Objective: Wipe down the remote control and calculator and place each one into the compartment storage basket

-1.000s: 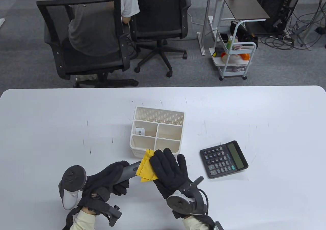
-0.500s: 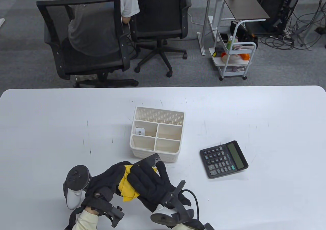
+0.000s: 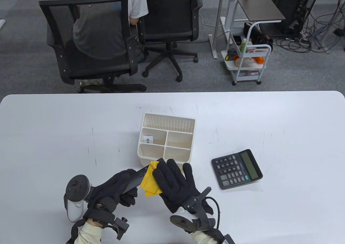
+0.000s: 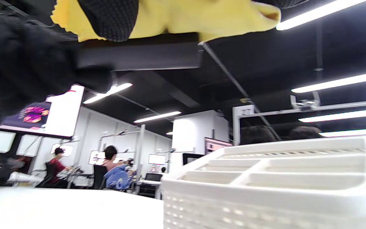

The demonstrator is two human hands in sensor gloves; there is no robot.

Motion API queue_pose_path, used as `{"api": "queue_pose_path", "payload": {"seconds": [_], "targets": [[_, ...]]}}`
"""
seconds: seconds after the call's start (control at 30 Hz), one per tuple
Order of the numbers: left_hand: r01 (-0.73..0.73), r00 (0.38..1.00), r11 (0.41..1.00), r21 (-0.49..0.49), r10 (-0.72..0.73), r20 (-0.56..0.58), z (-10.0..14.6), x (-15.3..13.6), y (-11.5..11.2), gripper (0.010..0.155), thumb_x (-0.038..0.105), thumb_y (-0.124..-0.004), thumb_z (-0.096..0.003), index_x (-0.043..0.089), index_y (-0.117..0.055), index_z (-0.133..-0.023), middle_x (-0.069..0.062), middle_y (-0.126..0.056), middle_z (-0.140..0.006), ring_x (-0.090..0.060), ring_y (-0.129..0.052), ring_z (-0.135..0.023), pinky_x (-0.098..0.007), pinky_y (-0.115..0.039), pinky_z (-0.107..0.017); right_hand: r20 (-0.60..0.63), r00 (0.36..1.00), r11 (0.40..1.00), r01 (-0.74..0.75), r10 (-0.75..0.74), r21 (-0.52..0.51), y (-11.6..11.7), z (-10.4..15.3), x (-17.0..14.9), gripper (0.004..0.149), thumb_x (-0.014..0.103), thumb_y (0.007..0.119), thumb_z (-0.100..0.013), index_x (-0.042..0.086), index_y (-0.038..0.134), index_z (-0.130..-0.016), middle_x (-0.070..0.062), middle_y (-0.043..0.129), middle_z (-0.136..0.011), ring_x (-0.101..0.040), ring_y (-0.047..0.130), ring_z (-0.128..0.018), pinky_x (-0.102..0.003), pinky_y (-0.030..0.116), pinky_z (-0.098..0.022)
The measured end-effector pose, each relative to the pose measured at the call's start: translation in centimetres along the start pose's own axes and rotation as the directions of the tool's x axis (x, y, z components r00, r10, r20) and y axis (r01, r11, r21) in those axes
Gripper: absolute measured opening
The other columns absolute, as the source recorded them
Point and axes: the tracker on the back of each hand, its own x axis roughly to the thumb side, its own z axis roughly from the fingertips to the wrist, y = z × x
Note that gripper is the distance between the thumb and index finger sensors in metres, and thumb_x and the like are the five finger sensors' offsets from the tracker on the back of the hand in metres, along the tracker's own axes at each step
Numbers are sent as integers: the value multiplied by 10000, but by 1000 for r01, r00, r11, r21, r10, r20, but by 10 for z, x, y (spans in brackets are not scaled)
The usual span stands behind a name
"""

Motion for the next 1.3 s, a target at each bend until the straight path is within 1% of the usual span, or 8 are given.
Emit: {"api": "queue_pose_path", "payload": {"seconds": [0.17,0.33,0.47,0.67,0.77,0.87,1.0,1.3], "targets": [[43,998,998,-39,-42,39,-2,2,-5,515,444,-668,-565,152,-765,-978,-5,-1063,-563,-32,-1110,-312,-280,-964,-247,-213,928,952,296,-305,-76,-1,4,-25,571,318,695,-581,62,584,-1079,-226,682,-1105,-474,642,-980,-715,508,-622],[221,973,965,-141,-208,100,-5,7,-22,538,415,-728,-532,175,-710,-1013,-13,-1028,-720,-130,-1124,-476,-339,-956,-343,-353,733,812,540,-582,-220,1,4,-35,575,305,693,-581,5,602,-1063,-287,747,-1043,-495,777,-884,-701,586,-598],[387,921,905,-176,-372,114,-7,9,-36,505,420,-765,-513,180,-763,-958,-3,-1029,-756,-174,-1131,-523,-360,-957,-356,-359,654,745,605,-666,-279,-1,3,-39,571,309,686,-586,10,601,-1064,-283,745,-1044,-494,788,-872,-682,609,-594],[629,777,763,-145,-614,140,-9,10,-65,479,461,-757,-502,199,-806,-899,-25,-1065,-735,-179,-1172,-470,-342,-984,-297,-348,405,526,742,-845,-415,6,2,-33,580,298,681,-590,-15,574,-1067,-319,688,-1052,-449,863,-823,-647,659,-582],[629,775,775,-66,-616,142,-9,13,-72,482,458,-739,-501,182,-795,-892,-41,-1068,-719,-160,-1183,-428,-328,-992,-270,-361,324,462,784,-874,-415,11,3,-28,607,296,672,-594,-54,527,-1068,-351,715,-1017,-455,876,-809,-642,673,-576],[604,790,797,-6,-599,129,-7,16,-74,485,454,-729,-506,163,-786,-890,-49,-1069,-703,-154,-1186,-412,-324,-993,-263,-376,306,445,813,-875,-376,17,3,-20,619,295,673,-595,-87,520,-1057,-354,737,-1002,-464,868,-813,-649,664,-579],[648,744,752,122,-659,110,-3,18,-68,487,453,-724,-509,147,-788,-883,-56,-1076,-681,-146,-1190,-395,-318,-997,-249,-393,376,497,824,-839,-271,23,2,-6,630,303,668,-596,-80,494,-1065,-345,709,-1025,-473,836,-839,-654,649,-586],[680,715,732,31,-672,191,-4,11,-77,487,444,-724,-497,168,-757,-898,-46,-1045,-727,-127,-1170,-434,-318,-989,-297,-337,304,425,818,-891,-387,11,1,-13,639,302,658,-601,-48,440,-1089,-327,627,-1076,-483,750,-903,-679,592,-601]]}}
